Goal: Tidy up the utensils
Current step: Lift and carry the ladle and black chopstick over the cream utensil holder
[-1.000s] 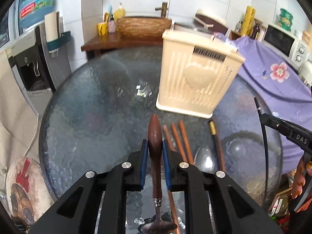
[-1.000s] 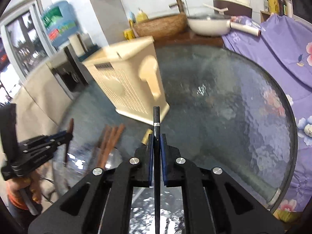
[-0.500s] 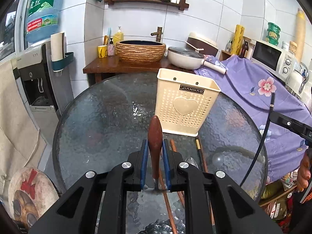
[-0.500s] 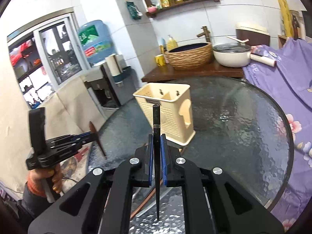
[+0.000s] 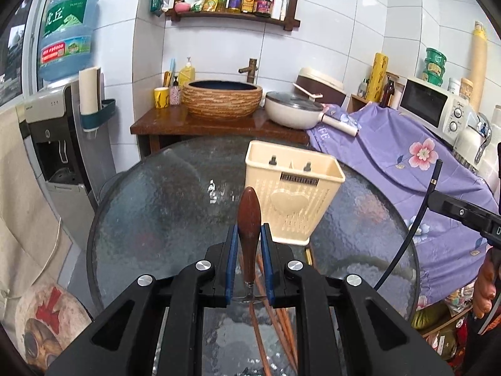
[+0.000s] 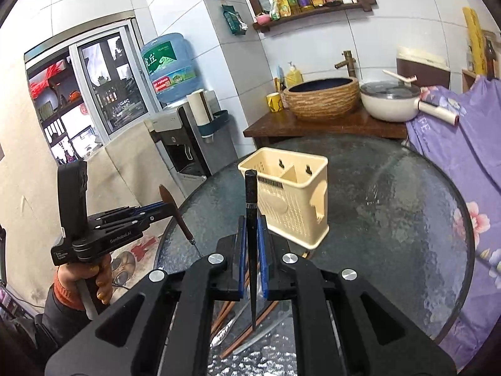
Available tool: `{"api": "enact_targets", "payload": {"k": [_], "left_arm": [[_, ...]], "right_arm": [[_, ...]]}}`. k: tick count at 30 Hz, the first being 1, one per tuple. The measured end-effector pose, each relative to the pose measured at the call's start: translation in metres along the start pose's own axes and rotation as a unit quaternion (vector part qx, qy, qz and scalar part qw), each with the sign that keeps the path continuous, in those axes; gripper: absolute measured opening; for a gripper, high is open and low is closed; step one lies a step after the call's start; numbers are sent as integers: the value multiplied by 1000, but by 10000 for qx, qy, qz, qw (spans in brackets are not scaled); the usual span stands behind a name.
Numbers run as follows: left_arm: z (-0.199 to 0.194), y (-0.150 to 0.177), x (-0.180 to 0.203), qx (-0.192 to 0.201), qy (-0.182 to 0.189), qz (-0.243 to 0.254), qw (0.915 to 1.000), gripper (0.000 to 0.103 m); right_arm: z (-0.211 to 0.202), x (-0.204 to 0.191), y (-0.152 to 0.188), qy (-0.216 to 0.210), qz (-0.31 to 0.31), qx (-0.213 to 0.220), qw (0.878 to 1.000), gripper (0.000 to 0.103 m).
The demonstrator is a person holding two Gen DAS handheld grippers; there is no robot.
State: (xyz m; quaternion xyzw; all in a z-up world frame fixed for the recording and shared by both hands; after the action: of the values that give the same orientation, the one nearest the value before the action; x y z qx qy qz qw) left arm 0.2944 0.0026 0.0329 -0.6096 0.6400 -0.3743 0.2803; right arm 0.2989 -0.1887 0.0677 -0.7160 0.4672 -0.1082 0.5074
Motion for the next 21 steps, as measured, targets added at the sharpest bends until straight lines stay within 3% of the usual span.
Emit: {"api": "enact_targets", "payload": {"k": [8, 16, 21], "left_arm": [[-8, -68, 10, 283, 257, -165, 9991, 14], [-8, -157, 28, 828, 64, -276, 9962, 14], [24, -167, 37, 703, -53, -292, 9971, 14]], "right_arm": [[-7, -15, -61, 78, -298, 273, 9992, 8], [-25, -15, -163, 442, -316, 1202, 9913, 8], [-7, 5, -189, 824, -179, 1443, 9859, 8]]}}
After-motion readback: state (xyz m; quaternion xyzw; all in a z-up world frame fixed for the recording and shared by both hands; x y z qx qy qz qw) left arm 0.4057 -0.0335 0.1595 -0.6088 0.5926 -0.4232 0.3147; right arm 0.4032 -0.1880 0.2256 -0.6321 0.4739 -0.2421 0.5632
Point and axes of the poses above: each gripper's, at about its wrist camera, not at the fingertips, and z roughly the way its jaws point, x to its right, y to its underside, the point moved 8 cm from there along z, roughly the way its jaws point, and after that the axes turned 2 degrees about -y, right-handed, at the moved point
